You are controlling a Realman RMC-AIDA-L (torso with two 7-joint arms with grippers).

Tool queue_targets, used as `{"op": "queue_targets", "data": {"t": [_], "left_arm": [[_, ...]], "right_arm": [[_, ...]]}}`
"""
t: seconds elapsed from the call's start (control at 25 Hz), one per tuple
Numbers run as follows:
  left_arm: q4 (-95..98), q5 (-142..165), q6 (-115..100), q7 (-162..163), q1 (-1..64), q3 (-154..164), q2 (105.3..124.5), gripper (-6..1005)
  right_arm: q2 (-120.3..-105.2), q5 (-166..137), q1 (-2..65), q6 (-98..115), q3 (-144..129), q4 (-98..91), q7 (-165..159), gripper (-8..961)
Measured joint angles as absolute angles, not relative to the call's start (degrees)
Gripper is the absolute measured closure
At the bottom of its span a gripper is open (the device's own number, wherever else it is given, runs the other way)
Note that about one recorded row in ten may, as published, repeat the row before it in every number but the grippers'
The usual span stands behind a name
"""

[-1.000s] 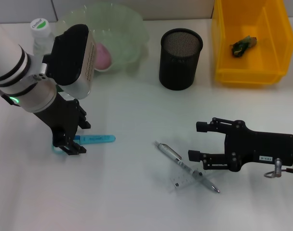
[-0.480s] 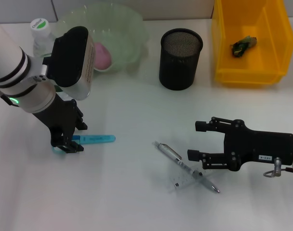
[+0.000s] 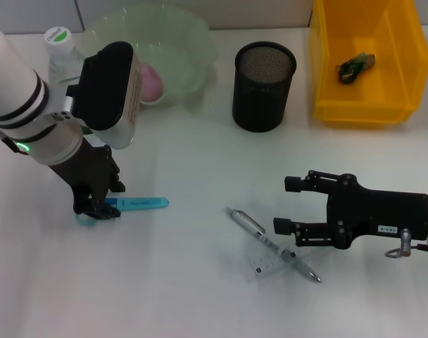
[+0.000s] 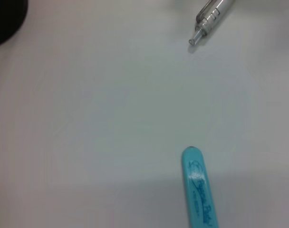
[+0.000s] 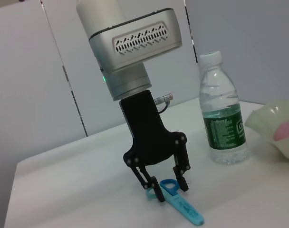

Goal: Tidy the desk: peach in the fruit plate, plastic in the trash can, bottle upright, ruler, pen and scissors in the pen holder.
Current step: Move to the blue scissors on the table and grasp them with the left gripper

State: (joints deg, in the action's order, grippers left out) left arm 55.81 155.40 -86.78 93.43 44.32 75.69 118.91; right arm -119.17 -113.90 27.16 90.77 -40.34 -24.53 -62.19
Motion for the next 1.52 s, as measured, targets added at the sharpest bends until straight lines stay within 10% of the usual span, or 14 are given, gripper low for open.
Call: {"op": "queue_targets", "data": {"t": [1.52], "left_arm": [[54.22, 157.07, -85.42, 93.16, 45.18, 75.93, 118.91, 666]], "right_arm": [[-119.00, -113.72, 27.95, 91.24, -40.33, -24.88, -62.75, 126]]}}
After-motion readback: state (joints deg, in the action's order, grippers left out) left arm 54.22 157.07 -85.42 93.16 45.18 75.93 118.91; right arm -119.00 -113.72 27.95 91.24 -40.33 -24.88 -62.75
